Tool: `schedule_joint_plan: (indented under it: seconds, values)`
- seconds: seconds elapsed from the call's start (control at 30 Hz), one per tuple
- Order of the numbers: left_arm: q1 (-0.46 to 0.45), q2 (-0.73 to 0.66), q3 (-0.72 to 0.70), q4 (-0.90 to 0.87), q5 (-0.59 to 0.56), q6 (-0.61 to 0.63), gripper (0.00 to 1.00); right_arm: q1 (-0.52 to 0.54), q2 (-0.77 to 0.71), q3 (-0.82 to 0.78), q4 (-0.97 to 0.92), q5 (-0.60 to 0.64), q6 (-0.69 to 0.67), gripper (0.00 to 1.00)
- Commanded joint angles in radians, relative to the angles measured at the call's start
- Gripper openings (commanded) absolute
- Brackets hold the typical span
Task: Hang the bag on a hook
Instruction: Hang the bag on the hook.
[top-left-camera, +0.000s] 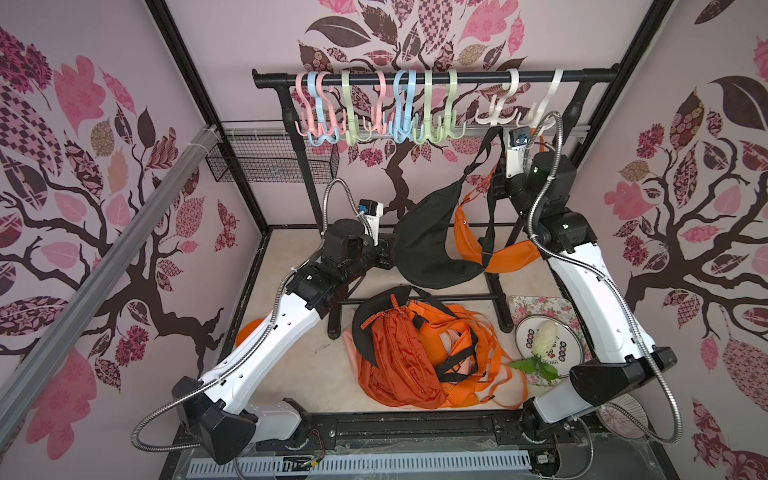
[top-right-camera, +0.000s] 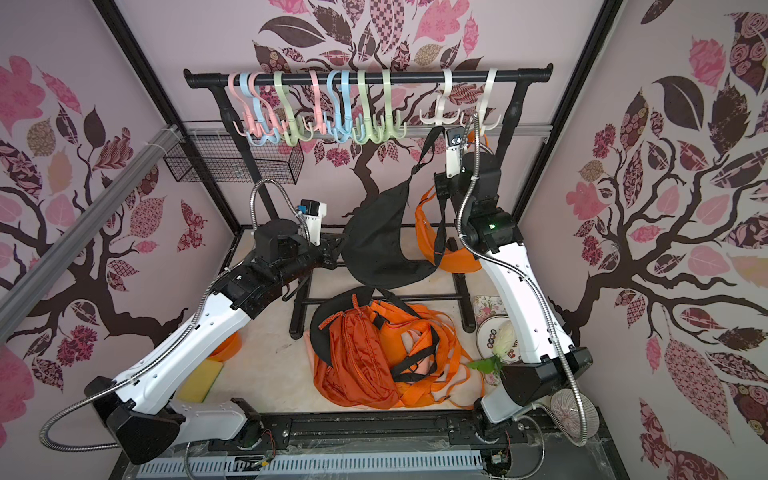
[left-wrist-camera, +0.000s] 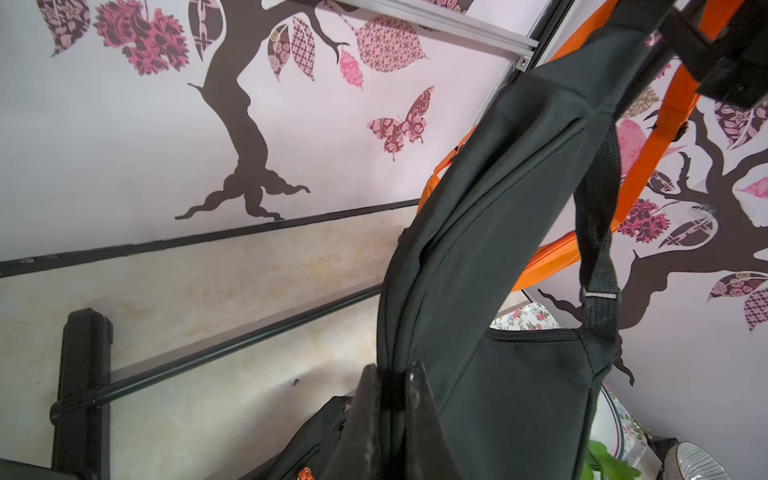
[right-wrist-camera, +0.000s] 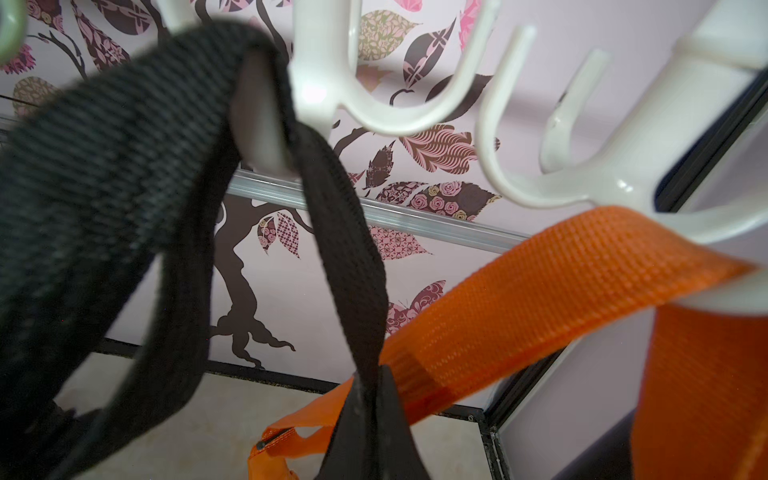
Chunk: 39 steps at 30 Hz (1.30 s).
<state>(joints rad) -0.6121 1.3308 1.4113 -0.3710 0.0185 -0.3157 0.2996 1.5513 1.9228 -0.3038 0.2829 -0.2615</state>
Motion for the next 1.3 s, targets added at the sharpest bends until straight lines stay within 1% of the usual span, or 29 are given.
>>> schedule_joint_plan:
  seconds: [0.0, 0.07, 0.13, 0.2, 0.23, 0.3, 0.33, 0.37, 0.4, 0.43, 0.5, 0.73, 0.83, 0.93, 1.03, 1.17, 1.27]
  values:
    - [0.011, 0.024, 0.037, -0.059, 0.048, -0.005, 0.00, -0.019, -0.026, -0.005, -0.036, 0.011, 0.012, 0.00]
    - [0.012, 0.039, 0.049, -0.057, 0.072, -0.004, 0.00, -0.022, -0.026, -0.003, -0.032, 0.028, 0.012, 0.00]
    - [0.012, 0.056, 0.059, -0.056, 0.094, -0.003, 0.00, -0.025, -0.031, -0.004, -0.023, 0.056, 0.014, 0.04]
    - [0.012, 0.066, 0.057, -0.046, 0.098, -0.015, 0.00, -0.030, -0.035, -0.004, -0.015, 0.075, 0.021, 0.06]
    - [0.012, 0.068, 0.053, -0.038, 0.106, -0.020, 0.07, -0.034, -0.039, -0.003, -0.010, 0.080, 0.022, 0.11]
    - [0.012, 0.068, 0.042, -0.021, 0.123, -0.026, 0.24, -0.037, -0.048, -0.007, 0.001, 0.074, 0.018, 0.34]
    - [0.012, 0.066, 0.036, -0.011, 0.130, -0.029, 0.37, -0.037, -0.054, -0.013, 0.007, 0.064, 0.016, 0.45]
    - [0.012, 0.062, 0.030, -0.002, 0.136, -0.031, 0.44, -0.037, -0.059, -0.017, 0.009, 0.050, 0.015, 0.52]
    - [0.012, 0.056, 0.025, 0.006, 0.142, -0.032, 0.48, -0.037, -0.062, -0.018, 0.010, 0.046, 0.015, 0.58]
    - [0.012, 0.054, 0.021, 0.012, 0.144, -0.035, 0.50, -0.037, -0.066, -0.021, 0.010, 0.044, 0.019, 0.60]
    - [0.012, 0.042, 0.012, 0.023, 0.149, -0.034, 0.54, -0.037, -0.081, -0.042, 0.018, 0.031, 0.029, 0.62]
    - [0.012, -0.003, -0.043, 0.036, 0.126, -0.039, 0.57, -0.036, -0.166, -0.146, 0.038, 0.017, 0.078, 0.70]
    - [0.012, -0.014, -0.073, 0.040, 0.128, -0.048, 0.57, -0.029, -0.238, -0.245, 0.060, 0.017, 0.116, 0.73]
    - [0.012, -0.017, -0.100, 0.011, 0.119, -0.059, 0.58, -0.019, -0.310, -0.359, 0.065, 0.031, 0.169, 0.73]
    - [0.013, -0.023, -0.148, -0.048, 0.091, -0.088, 0.59, -0.014, -0.383, -0.506, 0.056, 0.042, 0.230, 0.74]
    - [0.022, -0.077, -0.277, -0.102, 0.073, -0.153, 0.60, -0.011, -0.495, -0.759, 0.053, 0.026, 0.346, 0.75]
    - [0.025, -0.146, -0.380, -0.130, 0.060, -0.202, 0.61, 0.027, -0.569, -0.940, 0.057, 0.016, 0.419, 0.76]
